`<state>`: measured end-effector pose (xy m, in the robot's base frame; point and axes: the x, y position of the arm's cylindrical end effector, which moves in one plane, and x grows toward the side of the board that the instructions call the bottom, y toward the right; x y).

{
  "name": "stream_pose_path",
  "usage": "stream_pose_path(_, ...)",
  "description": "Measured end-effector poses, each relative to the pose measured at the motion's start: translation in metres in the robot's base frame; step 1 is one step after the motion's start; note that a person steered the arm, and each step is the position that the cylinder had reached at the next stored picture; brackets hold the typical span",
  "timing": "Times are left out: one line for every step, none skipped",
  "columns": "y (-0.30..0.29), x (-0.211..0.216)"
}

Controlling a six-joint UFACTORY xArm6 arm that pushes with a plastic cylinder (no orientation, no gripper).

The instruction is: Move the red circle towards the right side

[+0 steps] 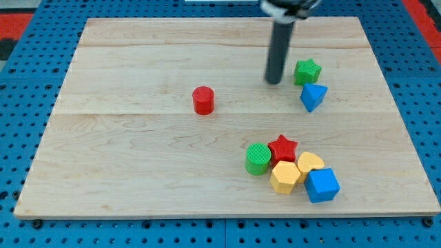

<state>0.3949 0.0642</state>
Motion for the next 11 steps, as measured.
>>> stream_pose_path(-0.014,0.074)
stream_pose_path(-0.105,0.065)
stream_pose_path(-0.106,0.017)
stream_pose_path(-0.099,-0.043)
stream_pose_path(-0.066,-0.065)
stream_pose_path(-0.102,-0.079)
stream_pose_path(-0.083,-0.08)
stream_pose_path(-0.065,-0.089)
stream_pose_path(-0.066,-0.109)
stream_pose_path(-0.005,-0.103)
stream_pose_path(-0.004,-0.093)
